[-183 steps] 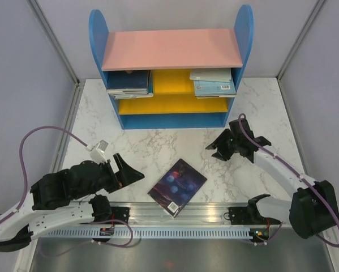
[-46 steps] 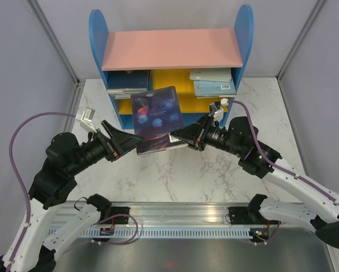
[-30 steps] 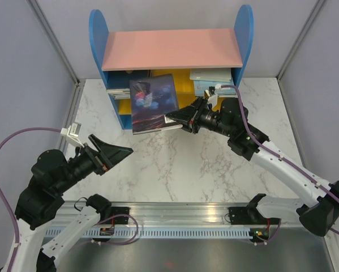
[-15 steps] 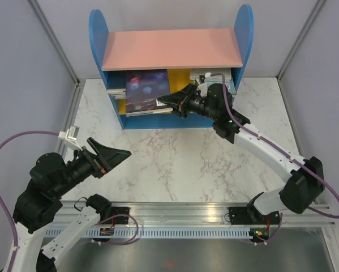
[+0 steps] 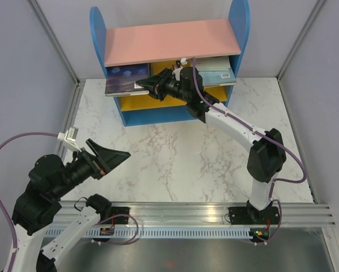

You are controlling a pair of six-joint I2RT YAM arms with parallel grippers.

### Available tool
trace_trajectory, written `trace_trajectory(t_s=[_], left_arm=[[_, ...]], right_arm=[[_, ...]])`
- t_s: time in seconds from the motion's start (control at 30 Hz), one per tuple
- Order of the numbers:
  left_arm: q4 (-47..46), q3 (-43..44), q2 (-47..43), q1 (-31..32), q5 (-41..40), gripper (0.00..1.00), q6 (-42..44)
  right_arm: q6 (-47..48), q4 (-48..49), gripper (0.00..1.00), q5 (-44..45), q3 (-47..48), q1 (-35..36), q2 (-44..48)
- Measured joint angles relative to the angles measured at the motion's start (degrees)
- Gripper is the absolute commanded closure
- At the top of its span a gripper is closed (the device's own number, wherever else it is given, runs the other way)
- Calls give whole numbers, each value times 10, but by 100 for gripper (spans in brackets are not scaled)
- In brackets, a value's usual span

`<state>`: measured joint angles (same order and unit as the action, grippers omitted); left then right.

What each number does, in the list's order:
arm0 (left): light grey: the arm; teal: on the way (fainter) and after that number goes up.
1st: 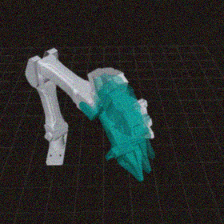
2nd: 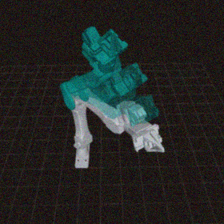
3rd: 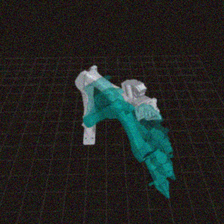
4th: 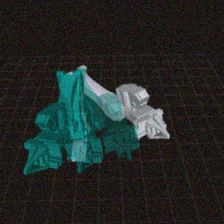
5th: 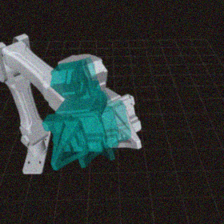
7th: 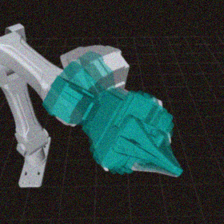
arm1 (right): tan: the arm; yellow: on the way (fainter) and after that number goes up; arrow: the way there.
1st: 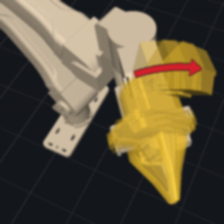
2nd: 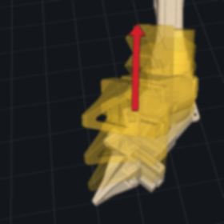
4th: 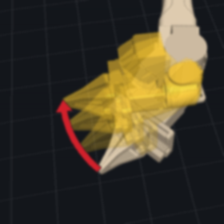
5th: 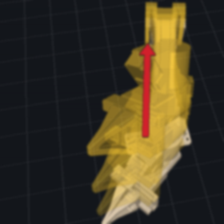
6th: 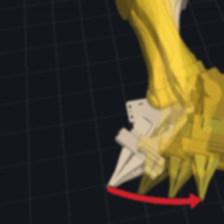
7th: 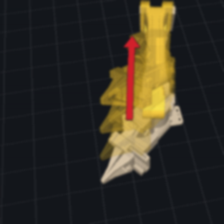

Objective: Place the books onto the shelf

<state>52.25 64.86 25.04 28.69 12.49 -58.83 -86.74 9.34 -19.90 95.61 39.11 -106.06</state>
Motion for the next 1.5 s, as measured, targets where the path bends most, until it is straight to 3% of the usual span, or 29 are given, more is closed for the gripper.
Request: trace_trajectory(t_s=[0.07, 0.1, 0.2, 0.37, 0.5, 0.67, 0.83, 1.03, 1.5], left_arm=[[0, 0, 0, 0, 0, 0, 0], [0, 0, 0, 0, 0, 0, 0], [0, 0, 0, 0, 0, 0, 0], [0, 0, 10, 0, 0, 0, 5], [0, 0, 27, 0, 0, 0, 10], [-1, -1, 35, 0, 0, 0, 13], [-1, -4, 35, 0, 0, 0, 13], [-2, -14, 31, 0, 0, 0, 13], [-4, -36, 7, 0, 0, 0, 13]], right_arm=[[-1, 14, 71, 1, 6, -5, -11], [-5, 18, 56, 0, 6, -8, -14], [-13, 38, 39, 3, 4, -11, -18], [-26, 74, 21, 1, -12, -11, -17], [-29, 108, 17, 0, -56, -19, 4], [-31, 127, 19, 0, -102, -28, 35], [-31, 138, 31, -7, -134, -28, 64], [-27, 137, 53, -11, -168, -26, 93], [-18, 128, 70, -10, -175, -17, 95]])
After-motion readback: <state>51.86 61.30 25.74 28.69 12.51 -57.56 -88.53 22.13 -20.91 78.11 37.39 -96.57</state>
